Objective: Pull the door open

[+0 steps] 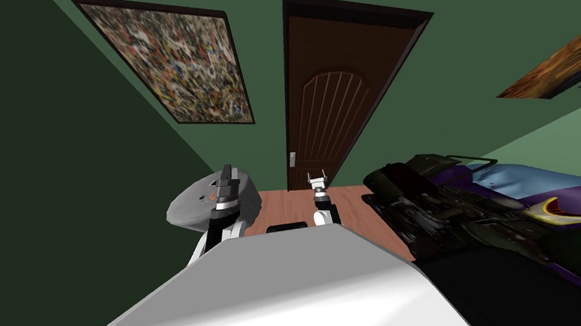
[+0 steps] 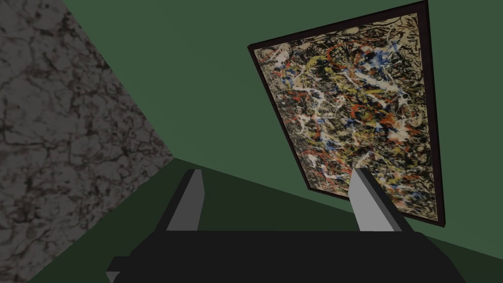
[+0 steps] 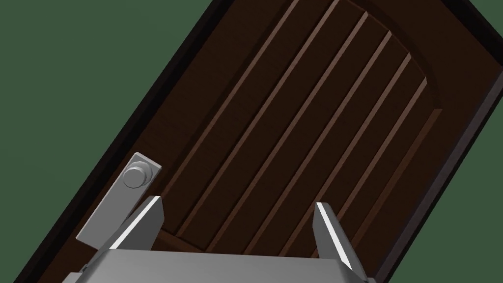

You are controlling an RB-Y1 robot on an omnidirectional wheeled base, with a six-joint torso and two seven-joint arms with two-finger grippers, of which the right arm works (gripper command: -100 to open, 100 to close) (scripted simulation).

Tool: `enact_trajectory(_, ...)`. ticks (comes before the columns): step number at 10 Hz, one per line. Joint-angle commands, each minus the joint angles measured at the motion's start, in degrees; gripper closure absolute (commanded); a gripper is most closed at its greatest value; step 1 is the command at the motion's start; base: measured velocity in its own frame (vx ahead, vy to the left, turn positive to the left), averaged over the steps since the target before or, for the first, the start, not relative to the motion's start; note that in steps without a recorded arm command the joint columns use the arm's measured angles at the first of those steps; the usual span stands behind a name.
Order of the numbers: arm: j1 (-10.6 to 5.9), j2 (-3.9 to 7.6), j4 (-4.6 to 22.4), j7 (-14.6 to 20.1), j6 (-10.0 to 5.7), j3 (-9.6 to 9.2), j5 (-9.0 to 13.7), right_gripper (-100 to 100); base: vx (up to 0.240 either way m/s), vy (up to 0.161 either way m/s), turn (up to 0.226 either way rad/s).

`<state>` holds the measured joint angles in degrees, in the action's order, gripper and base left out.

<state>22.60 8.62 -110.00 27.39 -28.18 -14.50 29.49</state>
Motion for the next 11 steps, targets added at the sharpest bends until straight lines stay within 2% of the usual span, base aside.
enact_trajectory(1, -0.24, 0.29, 1.1, 1.2, 0.11, -0.59, 1.6, -100, 0.103, -0.006, 0.000)
enact_trajectory(11, -1.64, 2.19, 8.9, 9.3, 0.77, -5.22, 13.2, -100, 0.116, 0.008, -0.004)
